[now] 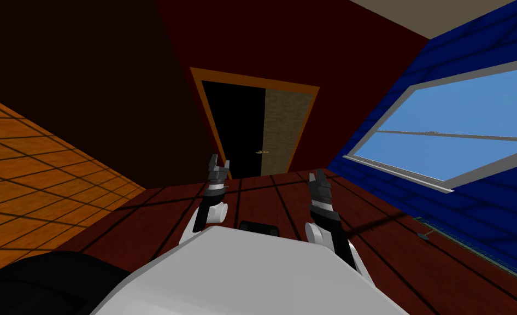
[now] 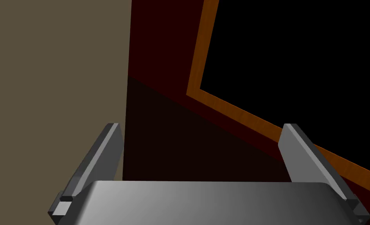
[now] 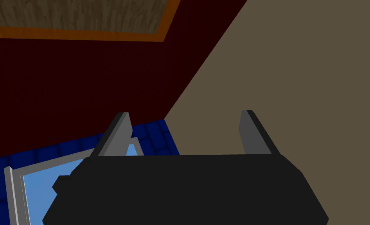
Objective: Pull the door open
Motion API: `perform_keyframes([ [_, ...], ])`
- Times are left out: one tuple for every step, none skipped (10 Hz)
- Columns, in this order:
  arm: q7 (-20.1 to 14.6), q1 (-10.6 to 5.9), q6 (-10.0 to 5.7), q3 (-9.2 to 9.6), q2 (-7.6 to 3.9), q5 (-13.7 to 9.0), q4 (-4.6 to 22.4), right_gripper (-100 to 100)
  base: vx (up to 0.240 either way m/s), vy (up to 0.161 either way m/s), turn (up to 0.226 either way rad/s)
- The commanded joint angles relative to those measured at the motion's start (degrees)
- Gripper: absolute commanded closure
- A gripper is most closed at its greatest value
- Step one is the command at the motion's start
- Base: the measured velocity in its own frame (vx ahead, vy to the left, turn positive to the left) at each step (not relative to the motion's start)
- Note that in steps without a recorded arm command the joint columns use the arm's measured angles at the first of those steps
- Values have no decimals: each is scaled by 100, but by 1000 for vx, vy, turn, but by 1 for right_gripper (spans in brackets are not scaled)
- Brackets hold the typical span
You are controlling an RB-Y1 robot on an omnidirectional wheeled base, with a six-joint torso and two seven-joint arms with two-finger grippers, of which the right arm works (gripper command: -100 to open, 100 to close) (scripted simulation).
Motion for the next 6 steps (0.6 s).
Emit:
perform_keyframes([
  [-32,-54,-41,-16,-48,-7,159,-100,51,13,69],
  [-55,-92,-69,-26,-77,-12,271,-100,98,20,76],
  [-77,-130,-98,-37,-106,-16,383,-100,127,-2,57],
  [-104,-174,-131,-50,-137,-22,513,-100,168,-15,60],
  [-136,-229,-172,-66,-173,-29,674,-100,166,1,98],
  [-169,-283,-213,-81,-208,-36,835,-100,150,9,79],
])
